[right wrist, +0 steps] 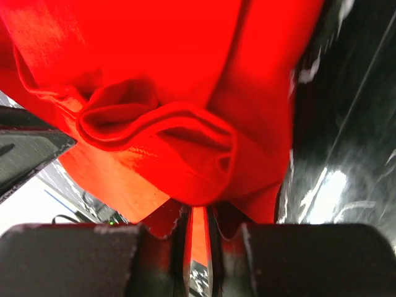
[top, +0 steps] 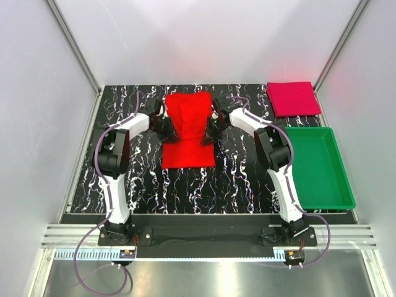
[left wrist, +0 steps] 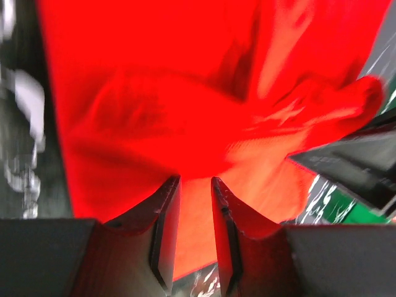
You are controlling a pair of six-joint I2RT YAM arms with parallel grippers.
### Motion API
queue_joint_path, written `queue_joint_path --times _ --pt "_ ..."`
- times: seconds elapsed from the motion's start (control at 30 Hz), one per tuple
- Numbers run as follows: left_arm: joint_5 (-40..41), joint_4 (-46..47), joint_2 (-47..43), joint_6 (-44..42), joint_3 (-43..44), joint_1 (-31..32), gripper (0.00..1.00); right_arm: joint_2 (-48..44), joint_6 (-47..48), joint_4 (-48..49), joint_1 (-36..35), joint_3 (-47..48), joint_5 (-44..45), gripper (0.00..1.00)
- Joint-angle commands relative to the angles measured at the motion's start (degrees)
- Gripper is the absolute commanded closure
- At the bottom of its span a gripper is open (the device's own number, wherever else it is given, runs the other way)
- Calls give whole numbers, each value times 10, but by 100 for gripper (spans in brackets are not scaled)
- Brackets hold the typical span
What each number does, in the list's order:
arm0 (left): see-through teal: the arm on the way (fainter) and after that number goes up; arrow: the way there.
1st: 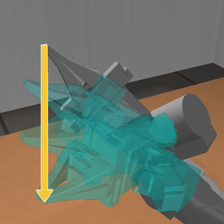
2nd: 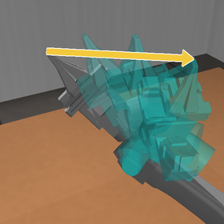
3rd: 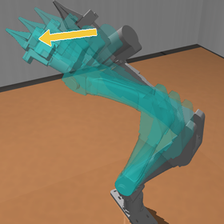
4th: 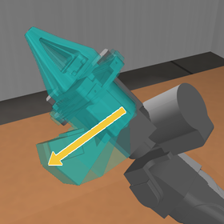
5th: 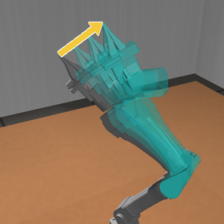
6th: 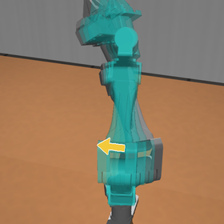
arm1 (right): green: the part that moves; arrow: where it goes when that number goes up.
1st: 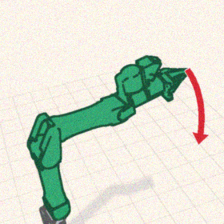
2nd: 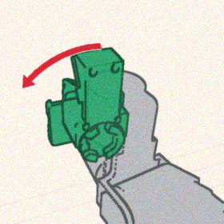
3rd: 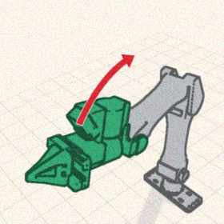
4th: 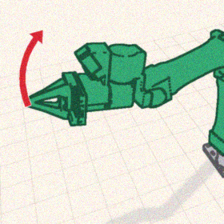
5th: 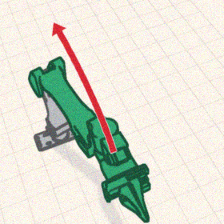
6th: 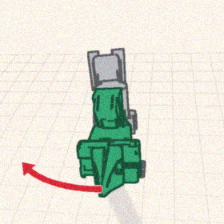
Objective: Fold and stack the t-shirts
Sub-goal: Fold the tshirt
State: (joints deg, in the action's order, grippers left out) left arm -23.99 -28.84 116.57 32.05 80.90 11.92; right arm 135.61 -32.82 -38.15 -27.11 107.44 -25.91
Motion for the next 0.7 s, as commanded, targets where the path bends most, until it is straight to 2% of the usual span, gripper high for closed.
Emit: queue_joint_path --times 0.0,0.13,0.3,0.47,0.53,0.67 --pt "-19 19 26 8 72 -13 69 14 -1 19 13 55 25 83" --pt "-15 12 66 14 129 -25 69 37 -2 17 37 97 13 82" --pt "-25 -13 125 21 237 -47 68 99 -15 4 72 206 -23 82" --pt "-17 -39 148 34 321 -63 67 176 -29 -53 94 375 -55 80" --pt "-13 -42 118 24 321 -62 67 179 -27 -76 94 411 -65 80" --pt "-16 -35 45 1 249 -47 66 99 -19 -69 88 332 -77 74"
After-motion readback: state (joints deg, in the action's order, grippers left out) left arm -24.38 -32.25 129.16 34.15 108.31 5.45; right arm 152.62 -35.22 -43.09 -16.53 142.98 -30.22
